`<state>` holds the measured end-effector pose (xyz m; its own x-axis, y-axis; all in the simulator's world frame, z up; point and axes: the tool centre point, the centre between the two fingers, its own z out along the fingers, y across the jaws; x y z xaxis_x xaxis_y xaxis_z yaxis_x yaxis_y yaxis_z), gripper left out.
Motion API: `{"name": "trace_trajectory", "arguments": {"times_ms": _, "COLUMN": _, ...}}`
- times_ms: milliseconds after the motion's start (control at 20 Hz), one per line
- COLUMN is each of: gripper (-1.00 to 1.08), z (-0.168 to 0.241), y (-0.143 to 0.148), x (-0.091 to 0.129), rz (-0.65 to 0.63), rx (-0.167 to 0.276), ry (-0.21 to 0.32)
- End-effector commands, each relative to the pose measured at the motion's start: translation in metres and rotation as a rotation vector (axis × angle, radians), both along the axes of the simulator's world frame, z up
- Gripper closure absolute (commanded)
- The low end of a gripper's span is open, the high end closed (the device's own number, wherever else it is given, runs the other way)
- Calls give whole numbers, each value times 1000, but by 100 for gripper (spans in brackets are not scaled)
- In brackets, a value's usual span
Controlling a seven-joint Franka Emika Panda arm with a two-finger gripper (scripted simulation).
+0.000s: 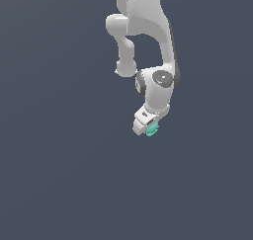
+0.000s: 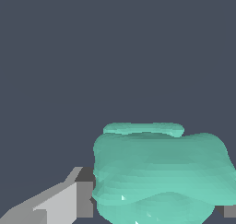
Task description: Pick up the object and move it to a goal position.
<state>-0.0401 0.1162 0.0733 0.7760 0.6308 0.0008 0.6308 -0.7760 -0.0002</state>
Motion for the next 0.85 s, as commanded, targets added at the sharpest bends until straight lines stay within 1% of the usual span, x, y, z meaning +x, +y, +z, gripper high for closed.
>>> {"name": "trace_trajectory", "arguments": {"times_ms": 0, "gripper": 108, "z": 7, "y": 6, "x": 15, "rz": 0, "rx": 0, "ry": 0}}
{"name": "trace_trajectory", "arguments": {"times_ms": 200, "gripper": 108, "z": 16, "y": 14, "x": 33, "rz": 0, "rx": 0, "ry": 1}}
{"name": "trace_trajectory", "arguments": {"times_ms": 400, "gripper": 108, "z": 21, "y": 18, "x": 46, "rz": 0, "rx": 0, "ry": 1}}
{"name": "trace_trajectory", "arguments": {"times_ms": 600, "gripper": 108, "z": 24, "y": 21, "x": 53, "rz": 0, "rx": 0, "ry": 0}}
{"name": "trace_trajectory", "arguments": {"times_ms": 800, "gripper": 108, "z": 25, "y": 22, "x": 55, "rz": 0, "rx": 0, "ry": 0}}
